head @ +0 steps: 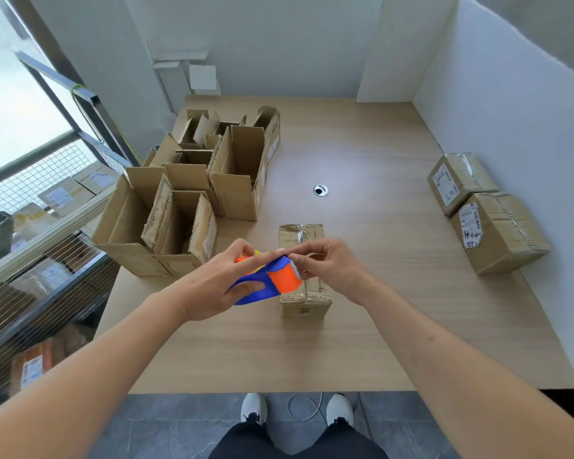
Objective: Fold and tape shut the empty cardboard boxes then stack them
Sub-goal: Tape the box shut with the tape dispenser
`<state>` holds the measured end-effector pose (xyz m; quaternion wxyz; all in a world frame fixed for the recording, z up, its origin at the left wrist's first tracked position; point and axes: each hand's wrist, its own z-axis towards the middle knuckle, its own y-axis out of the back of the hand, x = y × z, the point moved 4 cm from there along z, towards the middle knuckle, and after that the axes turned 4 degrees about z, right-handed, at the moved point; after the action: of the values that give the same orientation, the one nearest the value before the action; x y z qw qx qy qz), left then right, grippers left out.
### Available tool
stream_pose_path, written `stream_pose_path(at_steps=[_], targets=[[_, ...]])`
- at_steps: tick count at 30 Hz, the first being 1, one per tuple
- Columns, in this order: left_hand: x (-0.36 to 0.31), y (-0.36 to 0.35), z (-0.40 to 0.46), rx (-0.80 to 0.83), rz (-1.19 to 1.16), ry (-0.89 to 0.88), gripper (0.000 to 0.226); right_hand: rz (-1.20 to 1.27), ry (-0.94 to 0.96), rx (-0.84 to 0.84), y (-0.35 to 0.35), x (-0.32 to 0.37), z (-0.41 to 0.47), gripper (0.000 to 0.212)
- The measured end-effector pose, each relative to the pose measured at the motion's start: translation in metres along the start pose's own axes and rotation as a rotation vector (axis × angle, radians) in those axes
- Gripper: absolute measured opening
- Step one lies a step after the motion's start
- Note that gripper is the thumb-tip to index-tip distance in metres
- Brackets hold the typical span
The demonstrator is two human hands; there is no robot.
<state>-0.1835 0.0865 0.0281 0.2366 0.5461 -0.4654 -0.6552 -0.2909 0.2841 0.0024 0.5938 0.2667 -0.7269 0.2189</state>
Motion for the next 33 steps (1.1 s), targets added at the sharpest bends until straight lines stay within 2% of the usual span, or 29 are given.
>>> stream_pose_path(at_steps=[7,12,17,25,33], targets=[[-0.015,-0.006,0.01,0.021,0.041,0.012,0.062,-0.119,0.015,-0.163,0.012,-0.015,-0.01,0.008],[-0.012,-0.019,0.015,0.11,0.017,0.064,0.055,-0.081,-0.061,-0.284,0.021,-0.036,-0.025,0.003],[0.013,-0.032,0.002,0.217,-0.009,0.142,0.052,-0.079,-0.143,-0.416,0.053,-0.063,-0.045,0.01],[0.029,-0.042,-0.007,0.275,-0.051,0.168,0.05,-0.085,-0.247,-0.504,0.065,-0.094,-0.062,0.007],[0.043,-0.048,-0.012,0.323,0.033,0.155,0.052,-0.109,-0.285,-0.533,0.062,-0.111,-0.062,0.007]])
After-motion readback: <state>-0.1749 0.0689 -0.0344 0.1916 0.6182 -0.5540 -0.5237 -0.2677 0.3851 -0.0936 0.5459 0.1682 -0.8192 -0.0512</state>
